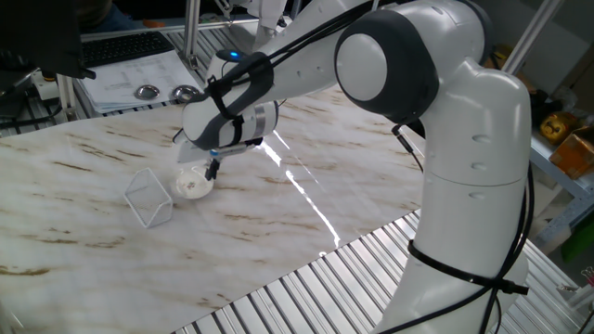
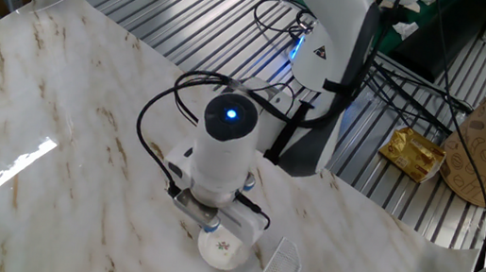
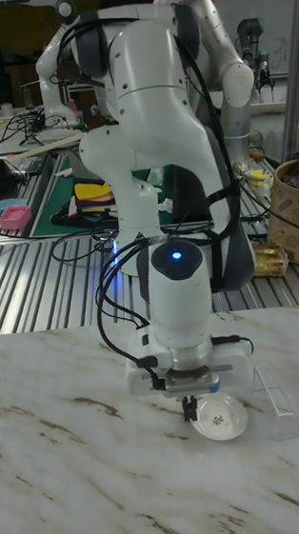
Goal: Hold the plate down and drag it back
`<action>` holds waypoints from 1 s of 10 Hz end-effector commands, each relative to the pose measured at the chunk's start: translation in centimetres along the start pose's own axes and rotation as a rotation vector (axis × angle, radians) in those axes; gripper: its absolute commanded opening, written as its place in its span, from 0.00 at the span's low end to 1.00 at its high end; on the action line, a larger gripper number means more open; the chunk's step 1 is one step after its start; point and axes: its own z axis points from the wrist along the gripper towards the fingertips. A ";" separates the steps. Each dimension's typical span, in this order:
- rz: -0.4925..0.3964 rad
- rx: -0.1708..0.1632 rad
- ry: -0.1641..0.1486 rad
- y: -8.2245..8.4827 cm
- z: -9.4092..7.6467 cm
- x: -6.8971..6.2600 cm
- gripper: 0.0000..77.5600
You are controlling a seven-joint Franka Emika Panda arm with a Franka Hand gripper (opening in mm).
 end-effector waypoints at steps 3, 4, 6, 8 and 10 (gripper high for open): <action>-0.027 0.069 0.000 -2.0 -0.4 -0.3 0.02; -0.036 0.067 -0.002 -2.5 -0.3 -0.4 0.02; -0.051 0.069 -0.014 -3.4 0.1 -0.6 0.02; -0.059 0.065 -0.029 -4.3 0.4 -0.7 0.02; -0.030 0.062 -0.032 -4.7 0.5 -0.8 0.02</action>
